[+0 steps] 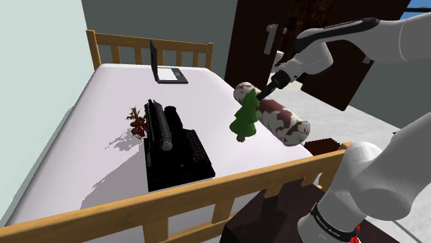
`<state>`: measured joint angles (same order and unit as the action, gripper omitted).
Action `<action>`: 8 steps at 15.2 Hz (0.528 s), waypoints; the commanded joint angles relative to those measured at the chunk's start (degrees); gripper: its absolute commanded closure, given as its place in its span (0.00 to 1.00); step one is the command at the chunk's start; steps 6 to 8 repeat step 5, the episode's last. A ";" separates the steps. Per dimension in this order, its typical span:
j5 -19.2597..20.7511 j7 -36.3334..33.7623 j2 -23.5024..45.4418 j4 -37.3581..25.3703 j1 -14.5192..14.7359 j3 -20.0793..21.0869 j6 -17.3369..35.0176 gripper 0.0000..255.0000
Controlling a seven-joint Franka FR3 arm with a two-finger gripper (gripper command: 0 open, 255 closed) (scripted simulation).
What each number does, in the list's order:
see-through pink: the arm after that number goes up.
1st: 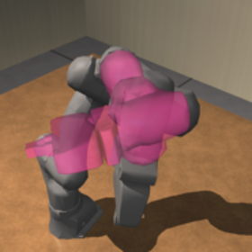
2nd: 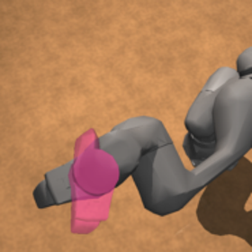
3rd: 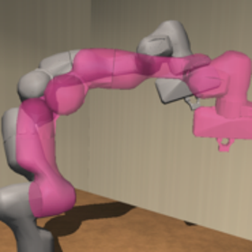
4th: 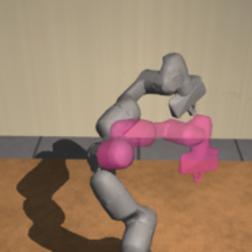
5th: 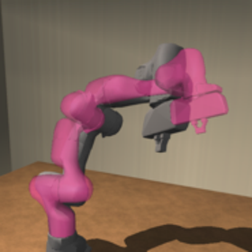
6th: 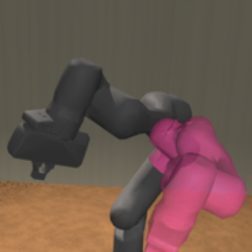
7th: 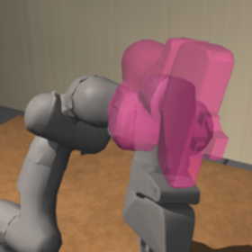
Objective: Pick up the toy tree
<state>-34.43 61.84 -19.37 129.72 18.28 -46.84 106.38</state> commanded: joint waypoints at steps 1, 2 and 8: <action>0.58 -1.48 -0.92 -0.84 -0.24 0.66 -0.82 1.00; 0.79 -2.07 -1.20 -1.32 -0.31 0.86 -1.27 1.00; 1.02 -2.74 -1.50 -1.89 -0.39 1.09 -1.80 1.00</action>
